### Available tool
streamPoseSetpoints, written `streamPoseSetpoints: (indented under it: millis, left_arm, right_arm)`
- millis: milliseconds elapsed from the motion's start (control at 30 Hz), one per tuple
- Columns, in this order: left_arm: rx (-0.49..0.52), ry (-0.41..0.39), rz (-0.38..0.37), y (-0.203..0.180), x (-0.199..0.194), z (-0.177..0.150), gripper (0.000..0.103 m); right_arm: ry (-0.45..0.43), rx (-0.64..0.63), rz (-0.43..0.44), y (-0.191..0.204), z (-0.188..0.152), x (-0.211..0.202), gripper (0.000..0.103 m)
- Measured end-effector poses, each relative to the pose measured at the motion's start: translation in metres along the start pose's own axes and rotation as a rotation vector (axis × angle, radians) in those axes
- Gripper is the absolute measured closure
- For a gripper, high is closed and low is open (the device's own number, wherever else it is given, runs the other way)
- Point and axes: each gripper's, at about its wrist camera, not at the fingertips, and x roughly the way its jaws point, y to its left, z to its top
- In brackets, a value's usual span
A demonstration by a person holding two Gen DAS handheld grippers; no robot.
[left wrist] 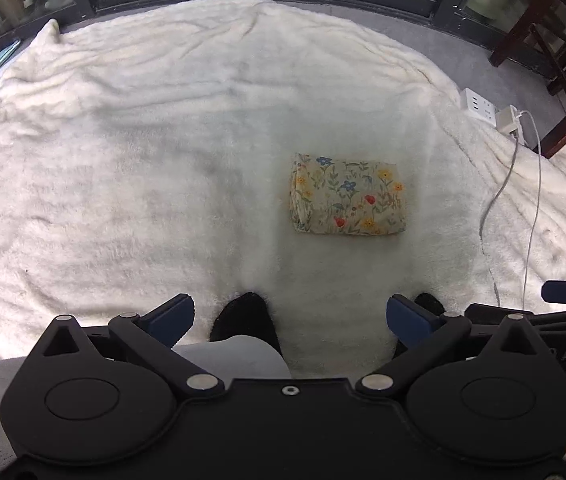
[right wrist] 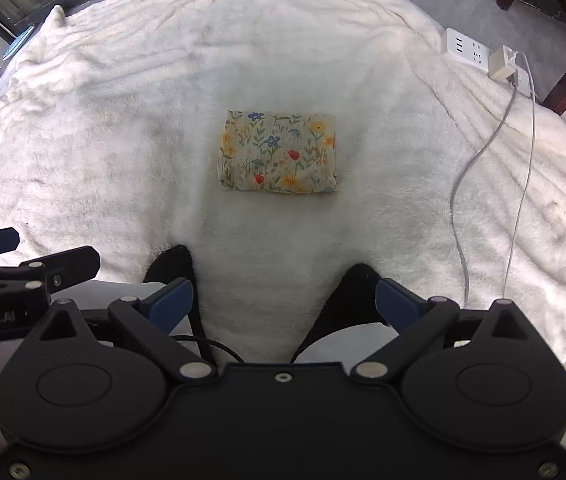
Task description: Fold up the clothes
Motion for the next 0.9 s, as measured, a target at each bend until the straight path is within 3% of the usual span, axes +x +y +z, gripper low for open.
streamPoseSetpoints:
  millis: [267,900]
  left_arm:
    - [-0.017,0.068,0.064,-0.002,0.015,-0.003,0.000]
    - [0.011,0.054,0.031,-0.010,0.012,-0.006,0.000]
  right_arm:
    - [-0.005,-0.027,0.001,0.001,-0.001,0.001,0.004]
    - [-0.005,-0.039,0.008,0.002,-0.001,0.002,0.004]
